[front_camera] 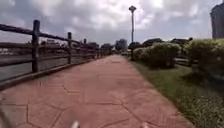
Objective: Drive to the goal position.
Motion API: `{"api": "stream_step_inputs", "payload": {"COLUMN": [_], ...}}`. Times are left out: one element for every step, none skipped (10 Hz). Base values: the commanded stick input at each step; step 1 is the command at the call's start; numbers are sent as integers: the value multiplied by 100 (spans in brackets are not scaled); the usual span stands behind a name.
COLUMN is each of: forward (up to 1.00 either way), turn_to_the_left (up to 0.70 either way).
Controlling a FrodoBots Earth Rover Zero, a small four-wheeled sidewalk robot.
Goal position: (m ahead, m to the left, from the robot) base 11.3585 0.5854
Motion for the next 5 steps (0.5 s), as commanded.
{"api": "stream_step_inputs", "payload": {"forward": [66,66,66,66,66], "turn_to_the_left": [2,2,2,2,2]}}
